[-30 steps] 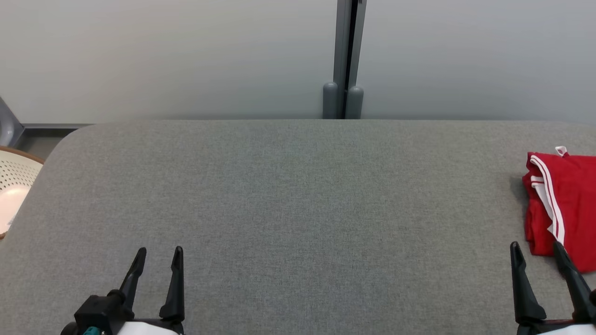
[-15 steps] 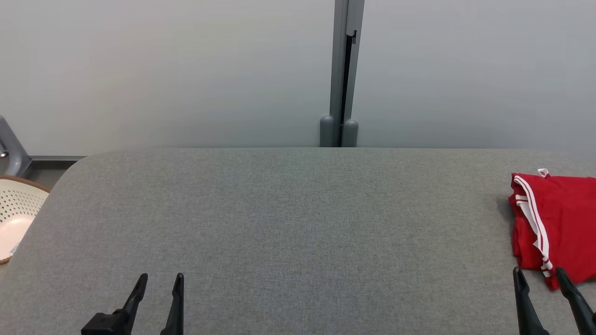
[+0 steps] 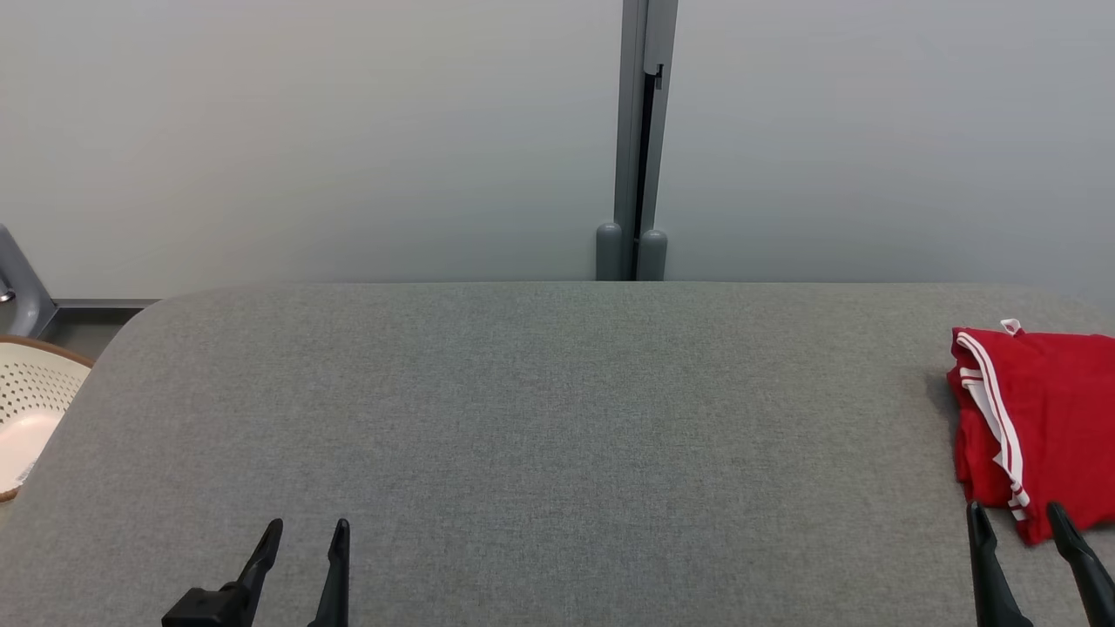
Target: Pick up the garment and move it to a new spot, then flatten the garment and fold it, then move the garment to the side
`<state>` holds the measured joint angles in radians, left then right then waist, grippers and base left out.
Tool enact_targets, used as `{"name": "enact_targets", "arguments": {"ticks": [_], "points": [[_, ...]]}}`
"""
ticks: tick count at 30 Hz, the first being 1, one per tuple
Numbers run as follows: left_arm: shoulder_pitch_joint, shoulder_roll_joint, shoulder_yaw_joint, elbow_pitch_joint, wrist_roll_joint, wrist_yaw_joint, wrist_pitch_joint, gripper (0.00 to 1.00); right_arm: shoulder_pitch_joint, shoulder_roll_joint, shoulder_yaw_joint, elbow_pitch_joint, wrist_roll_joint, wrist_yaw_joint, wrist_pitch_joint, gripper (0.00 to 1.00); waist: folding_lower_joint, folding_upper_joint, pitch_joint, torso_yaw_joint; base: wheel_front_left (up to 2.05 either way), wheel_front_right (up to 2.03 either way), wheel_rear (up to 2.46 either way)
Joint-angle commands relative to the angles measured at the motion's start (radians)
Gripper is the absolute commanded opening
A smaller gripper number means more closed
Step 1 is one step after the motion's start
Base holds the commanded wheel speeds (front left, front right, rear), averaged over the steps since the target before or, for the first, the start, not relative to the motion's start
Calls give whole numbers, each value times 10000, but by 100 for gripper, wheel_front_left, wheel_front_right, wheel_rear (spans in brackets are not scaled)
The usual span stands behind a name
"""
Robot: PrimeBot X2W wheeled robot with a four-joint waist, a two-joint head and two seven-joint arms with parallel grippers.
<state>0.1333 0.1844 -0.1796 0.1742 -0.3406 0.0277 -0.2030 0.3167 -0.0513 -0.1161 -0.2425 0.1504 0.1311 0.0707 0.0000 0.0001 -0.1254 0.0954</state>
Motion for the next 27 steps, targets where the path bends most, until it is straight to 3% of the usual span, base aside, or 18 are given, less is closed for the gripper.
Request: {"name": "enact_targets", "arguments": {"ticks": [1,7,8,12,27], "points": [[-178,74,-7,31,20,64,-42,100,-59,-5,-6,-23,58,-9,-55,100,0,-1,-8,10,0,0,0],[-255,14,-93,61,10,72,-68,100,-85,-4,30,-24,75,-9,-61,100,0,-1,-44,5,0,0,0],[-128,-48,-103,71,-9,20,-26,0,-9,6,23,42,59,0,-3,0,0,-1,-43,5,0,0,0],[139,-209,-177,428,-52,-4,13,0,117,96,40,452,78,0,16,0,0,-1,-41,3,0,0,0],[-407,-430,463,489,-2553,-320,650,0,-771,72,30,1320,2959,-1,103,0,0,-1,117,-112,0,0,0]]}}
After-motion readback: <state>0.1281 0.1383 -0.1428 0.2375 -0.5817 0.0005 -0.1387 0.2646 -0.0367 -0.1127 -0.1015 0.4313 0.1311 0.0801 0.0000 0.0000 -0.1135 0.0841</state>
